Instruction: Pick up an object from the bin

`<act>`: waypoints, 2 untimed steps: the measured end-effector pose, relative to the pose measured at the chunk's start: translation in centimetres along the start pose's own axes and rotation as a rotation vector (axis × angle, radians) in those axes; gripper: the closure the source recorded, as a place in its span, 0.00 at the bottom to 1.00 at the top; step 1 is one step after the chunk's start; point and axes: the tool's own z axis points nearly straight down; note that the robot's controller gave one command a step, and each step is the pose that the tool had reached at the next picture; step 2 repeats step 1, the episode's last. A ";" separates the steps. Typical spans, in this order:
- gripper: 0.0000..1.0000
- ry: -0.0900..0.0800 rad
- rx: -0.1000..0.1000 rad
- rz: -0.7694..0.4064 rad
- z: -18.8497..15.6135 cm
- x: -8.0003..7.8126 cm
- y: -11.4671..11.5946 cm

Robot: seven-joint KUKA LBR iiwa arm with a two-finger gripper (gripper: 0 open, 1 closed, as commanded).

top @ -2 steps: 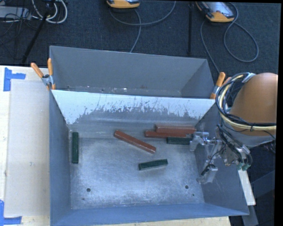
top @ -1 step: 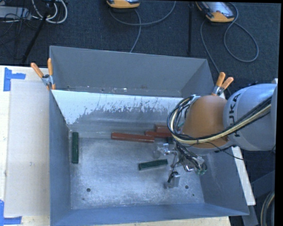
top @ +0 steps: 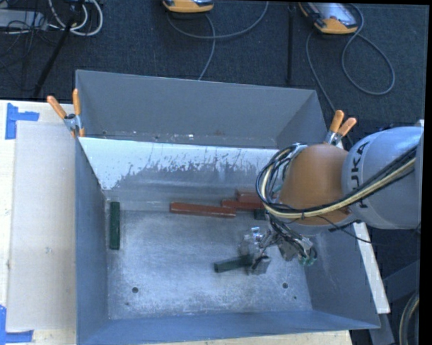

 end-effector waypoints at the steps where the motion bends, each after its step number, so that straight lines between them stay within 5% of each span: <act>1: 1.00 -0.010 0.003 0.008 -14.9 -2.3 -2.5; 2: 1.00 -0.010 0.003 0.008 -14.9 -2.3 -2.5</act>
Offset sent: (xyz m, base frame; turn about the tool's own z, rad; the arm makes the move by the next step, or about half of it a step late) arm 0.0250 -0.0199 0.1446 0.0053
